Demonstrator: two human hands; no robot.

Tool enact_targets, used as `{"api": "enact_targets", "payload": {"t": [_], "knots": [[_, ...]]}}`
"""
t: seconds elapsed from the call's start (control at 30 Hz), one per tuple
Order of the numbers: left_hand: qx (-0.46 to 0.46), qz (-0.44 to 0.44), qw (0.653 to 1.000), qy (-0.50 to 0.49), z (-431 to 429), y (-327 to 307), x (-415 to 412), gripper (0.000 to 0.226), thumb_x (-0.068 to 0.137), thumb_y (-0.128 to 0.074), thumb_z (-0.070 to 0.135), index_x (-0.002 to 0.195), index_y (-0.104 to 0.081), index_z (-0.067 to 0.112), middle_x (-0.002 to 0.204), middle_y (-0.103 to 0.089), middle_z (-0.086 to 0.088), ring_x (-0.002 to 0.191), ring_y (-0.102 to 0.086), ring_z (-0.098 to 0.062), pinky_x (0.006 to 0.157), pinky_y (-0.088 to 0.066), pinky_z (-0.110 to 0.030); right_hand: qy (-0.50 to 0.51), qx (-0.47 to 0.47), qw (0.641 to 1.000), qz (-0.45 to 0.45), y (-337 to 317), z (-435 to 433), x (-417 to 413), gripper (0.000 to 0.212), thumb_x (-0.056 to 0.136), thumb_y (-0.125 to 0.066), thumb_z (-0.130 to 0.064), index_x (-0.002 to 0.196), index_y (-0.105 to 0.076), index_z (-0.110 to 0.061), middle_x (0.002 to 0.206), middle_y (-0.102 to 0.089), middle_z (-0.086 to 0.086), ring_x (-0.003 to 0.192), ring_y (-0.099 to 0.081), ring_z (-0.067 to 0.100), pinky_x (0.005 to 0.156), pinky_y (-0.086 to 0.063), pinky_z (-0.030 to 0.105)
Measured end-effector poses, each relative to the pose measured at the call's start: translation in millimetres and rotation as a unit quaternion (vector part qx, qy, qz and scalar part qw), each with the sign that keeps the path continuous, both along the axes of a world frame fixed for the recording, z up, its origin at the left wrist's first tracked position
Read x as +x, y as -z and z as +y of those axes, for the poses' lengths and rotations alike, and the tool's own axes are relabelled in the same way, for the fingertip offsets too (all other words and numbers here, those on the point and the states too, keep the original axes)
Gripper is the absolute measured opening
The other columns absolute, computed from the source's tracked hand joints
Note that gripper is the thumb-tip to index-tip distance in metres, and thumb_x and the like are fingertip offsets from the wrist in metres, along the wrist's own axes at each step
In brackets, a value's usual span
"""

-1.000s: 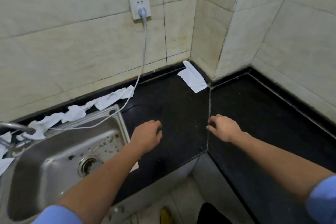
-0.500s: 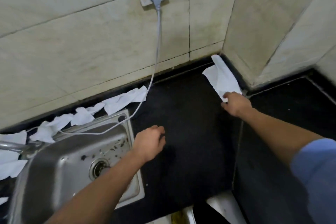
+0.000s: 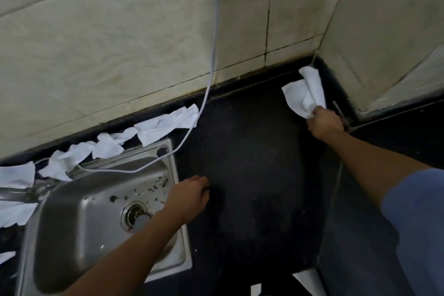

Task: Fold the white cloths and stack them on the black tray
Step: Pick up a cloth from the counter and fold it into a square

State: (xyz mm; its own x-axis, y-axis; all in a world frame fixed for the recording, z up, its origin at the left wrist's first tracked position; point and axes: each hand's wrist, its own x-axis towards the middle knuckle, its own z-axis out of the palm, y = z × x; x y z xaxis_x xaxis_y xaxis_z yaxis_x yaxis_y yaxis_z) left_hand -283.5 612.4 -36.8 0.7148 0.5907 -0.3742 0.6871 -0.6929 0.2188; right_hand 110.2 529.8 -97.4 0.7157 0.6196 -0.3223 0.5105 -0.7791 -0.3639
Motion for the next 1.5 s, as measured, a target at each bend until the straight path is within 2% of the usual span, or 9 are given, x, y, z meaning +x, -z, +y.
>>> {"api": "enact_targets", "payload": {"t": [0.17,0.3,0.5,0.7,0.93,1.07,1.27,1.43,1.5], "knots": [[0.002,-0.028,1.000,0.015,23.4,1.7,4.4,0.016,0.089,-0.050,0.030,0.099,-0.058,0.019,0.097,-0.060,-0.002,0.088,-0.062,-0.026,0.068,-0.048,-0.035,-0.050,0.073,0.995,0.041,-43.0,-6.9,-77.3,0.014,0.087,-0.059,-0.021,0.093,-0.053,-0.009,0.094,-0.063,0.022,0.086,-0.061,0.037,0.070,-0.043,0.034],[-0.018,-0.034,0.999,0.019,31.9,8.4,1.9,0.017,0.089,-0.050,0.030,0.099,-0.058,0.019,0.098,-0.061,-0.004,0.091,-0.062,-0.027,0.072,-0.050,-0.037,-0.082,0.067,0.988,0.109,-43.1,-33.4,-154.1,0.014,0.086,-0.058,-0.020,0.078,-0.047,-0.015,0.080,-0.059,0.008,0.075,-0.059,0.025,0.064,-0.039,0.027],[-0.044,-0.002,0.999,0.022,15.2,30.5,-16.6,0.019,0.090,-0.051,0.031,0.103,-0.060,0.019,0.101,-0.062,-0.002,0.095,-0.061,-0.022,0.073,-0.046,-0.031,-0.125,-0.037,0.975,0.180,8.9,-81.7,-235.8,0.009,0.085,-0.057,-0.026,0.088,-0.054,-0.018,0.096,-0.062,0.004,0.089,-0.062,0.024,0.069,-0.041,0.026],[-0.068,-0.003,0.998,0.003,-5.4,44.2,-25.9,0.022,0.090,-0.050,0.028,0.106,-0.061,0.017,0.103,-0.061,-0.003,0.095,-0.060,-0.022,0.076,-0.049,-0.033,-0.185,-0.085,0.976,0.083,-4.5,-69.9,-227.8,0.050,0.080,-0.058,-0.063,0.114,-0.057,-0.027,0.103,-0.064,-0.007,0.093,-0.062,0.015,0.082,-0.051,0.033],[-0.034,-0.021,0.995,0.092,-5.2,48.6,20.2,0.040,0.093,-0.046,0.020,0.132,-0.051,0.019,0.143,-0.039,-0.004,0.127,-0.040,-0.023,0.100,-0.042,-0.038,-0.297,-0.103,0.949,0.032,10.2,-64.9,-228.7,0.034,0.089,-0.055,-0.041,0.115,-0.057,-0.018,0.111,-0.054,0.003,0.103,-0.054,0.021,0.081,-0.051,0.038],[-0.036,0.099,0.979,0.175,-6.9,51.4,51.7,0.050,0.095,-0.042,0.022,0.145,-0.035,0.017,0.159,-0.010,-0.007,0.146,-0.010,-0.025,0.116,-0.018,-0.045,-0.259,-0.060,0.961,0.078,17.7,-77.6,-227.7,0.023,0.094,-0.048,-0.031,0.098,-0.065,-0.015,0.099,-0.064,0.004,0.088,-0.060,0.021,0.075,-0.051,0.035],[-0.036,0.122,0.977,0.173,-11.4,59.1,53.6,0.051,0.096,-0.039,0.020,0.146,-0.032,0.014,0.160,-0.005,-0.007,0.147,-0.007,-0.022,0.116,-0.018,-0.045,-0.018,0.058,0.991,0.116,0.7,-119.9,-195.2,0.012,0.089,-0.061,-0.023,0.081,-0.060,-0.014,0.072,-0.059,-0.006,0.064,-0.055,0.010,0.057,-0.039,0.024],[-0.044,0.118,0.978,0.166,-12.8,61.2,53.3,0.054,0.095,-0.039,0.021,0.147,-0.028,0.015,0.160,-0.003,-0.006,0.147,-0.005,-0.022,0.116,-0.020,-0.044,0.082,-0.036,0.988,0.125,0.9,-171.1,-158.5,0.011,0.086,-0.062,-0.027,0.079,-0.062,-0.019,0.074,-0.064,-0.003,0.076,-0.065,0.021,0.069,-0.051,0.035],[-0.046,0.123,0.978,0.162,-12.5,59.3,57.1,0.052,0.096,-0.040,0.023,0.146,-0.031,0.015,0.160,-0.005,-0.007,0.147,-0.006,-0.023,0.117,-0.018,-0.044,0.092,-0.008,0.991,0.093,-4.9,-173.7,-148.1,0.006,0.085,-0.062,-0.025,0.083,-0.061,-0.020,0.077,-0.063,-0.003,0.075,-0.064,0.020,0.066,-0.050,0.033]]}}
